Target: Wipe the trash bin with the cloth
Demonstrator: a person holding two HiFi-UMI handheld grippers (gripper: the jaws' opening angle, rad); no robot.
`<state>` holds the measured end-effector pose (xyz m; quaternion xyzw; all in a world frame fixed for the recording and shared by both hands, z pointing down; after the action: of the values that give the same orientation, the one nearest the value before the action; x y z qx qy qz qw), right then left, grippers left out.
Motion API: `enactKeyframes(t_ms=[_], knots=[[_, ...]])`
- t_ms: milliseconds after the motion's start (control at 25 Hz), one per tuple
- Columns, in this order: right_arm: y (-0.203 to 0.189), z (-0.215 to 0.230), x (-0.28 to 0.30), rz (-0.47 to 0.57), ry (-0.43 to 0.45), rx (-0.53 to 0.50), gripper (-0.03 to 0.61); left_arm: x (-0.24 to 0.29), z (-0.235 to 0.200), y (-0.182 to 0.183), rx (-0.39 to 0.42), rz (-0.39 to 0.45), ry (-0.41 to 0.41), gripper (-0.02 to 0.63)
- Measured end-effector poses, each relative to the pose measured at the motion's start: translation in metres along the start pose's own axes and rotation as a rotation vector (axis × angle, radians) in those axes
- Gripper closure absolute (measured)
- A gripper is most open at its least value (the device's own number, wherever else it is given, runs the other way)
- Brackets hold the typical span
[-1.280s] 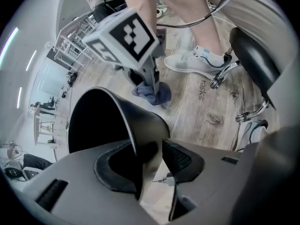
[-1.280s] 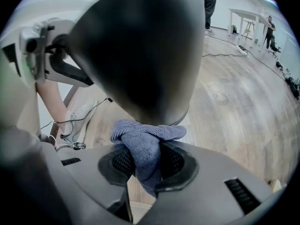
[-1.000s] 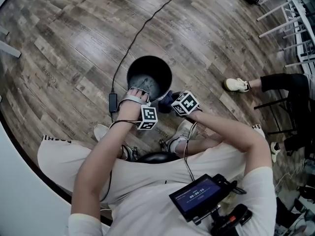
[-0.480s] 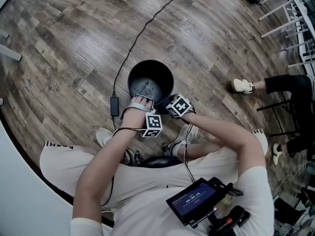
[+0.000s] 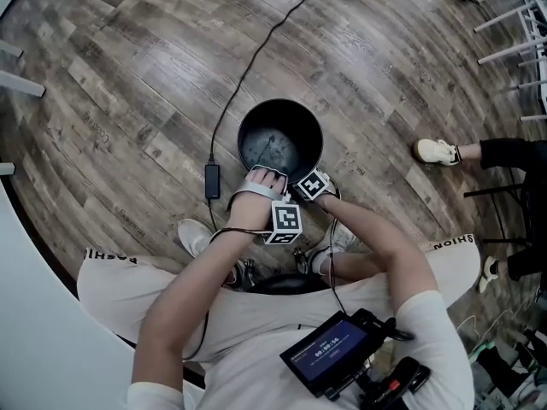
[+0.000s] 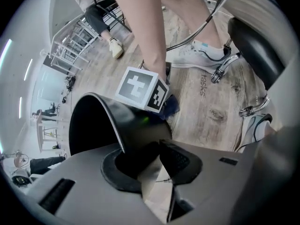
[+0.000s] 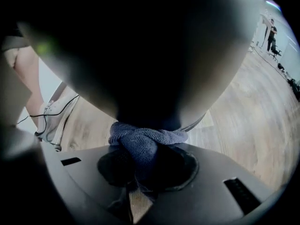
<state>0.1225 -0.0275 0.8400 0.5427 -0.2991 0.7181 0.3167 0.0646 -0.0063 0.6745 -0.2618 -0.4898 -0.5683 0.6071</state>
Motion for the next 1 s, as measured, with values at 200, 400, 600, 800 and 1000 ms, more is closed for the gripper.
enactKeyframes(t_ms=[200,400,600,800,1000], knots=[[-0.001,0.009,0.001,0.028,0.005,0.036,0.479,0.002,-0.005,0.001,-0.020,0.000,-0.001,0.487],[-0.005,0.004,-0.033,0.021,0.033,0.050,0.479,0.001,-0.003,0.006,-0.035,0.041,-0.010,0.478],[-0.009,-0.016,-0.100,0.049,0.059,-0.022,0.479,-0.001,0.002,-0.012,-0.023,-0.008,-0.028,0.444],[-0.004,-0.032,-0.169,0.128,0.073,-0.007,0.479,0.003,0.000,-0.031,-0.007,-0.055,0.012,0.442],[0.012,-0.056,-0.209,0.192,0.093,-0.030,0.479,0.005,-0.001,-0.030,0.040,-0.074,0.074,0.455]])
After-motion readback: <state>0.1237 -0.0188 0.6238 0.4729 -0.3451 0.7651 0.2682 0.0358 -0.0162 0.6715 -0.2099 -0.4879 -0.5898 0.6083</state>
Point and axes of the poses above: the fingertips, and each gripper's own axes: x forward along the fingers, z to its right, y out of its top, the point moved 1 cm from there along -x, backward along the fingers, and after that the axes turned 13 degrees about -z, right-handed, at the moved point
